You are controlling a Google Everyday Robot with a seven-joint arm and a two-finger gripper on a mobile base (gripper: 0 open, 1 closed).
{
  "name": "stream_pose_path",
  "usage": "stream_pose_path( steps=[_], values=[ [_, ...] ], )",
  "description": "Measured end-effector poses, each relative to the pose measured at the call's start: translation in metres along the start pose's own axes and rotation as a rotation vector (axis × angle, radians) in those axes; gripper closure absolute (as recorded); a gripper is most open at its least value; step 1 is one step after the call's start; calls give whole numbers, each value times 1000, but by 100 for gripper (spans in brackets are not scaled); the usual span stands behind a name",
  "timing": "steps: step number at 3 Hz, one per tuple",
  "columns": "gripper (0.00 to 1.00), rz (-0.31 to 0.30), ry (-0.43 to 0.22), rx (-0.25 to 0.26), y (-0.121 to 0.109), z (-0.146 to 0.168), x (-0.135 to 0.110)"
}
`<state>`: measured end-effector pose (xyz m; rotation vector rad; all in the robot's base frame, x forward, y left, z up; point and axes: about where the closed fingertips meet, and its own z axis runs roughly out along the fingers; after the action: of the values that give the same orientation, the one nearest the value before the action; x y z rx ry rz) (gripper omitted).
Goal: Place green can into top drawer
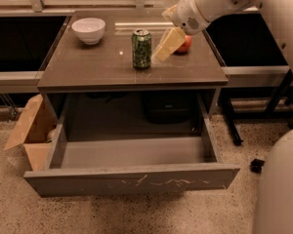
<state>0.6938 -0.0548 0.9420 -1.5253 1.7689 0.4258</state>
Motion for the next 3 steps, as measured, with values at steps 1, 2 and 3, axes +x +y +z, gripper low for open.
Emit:
stream_pose_path(
  steps=[1, 2, 3],
  values=[
    [0, 48, -61, -15, -15, 26, -7],
    [0, 99, -113, -33, -27, 49, -12],
    [0, 144, -145, -43, -38, 65, -11]
  ],
)
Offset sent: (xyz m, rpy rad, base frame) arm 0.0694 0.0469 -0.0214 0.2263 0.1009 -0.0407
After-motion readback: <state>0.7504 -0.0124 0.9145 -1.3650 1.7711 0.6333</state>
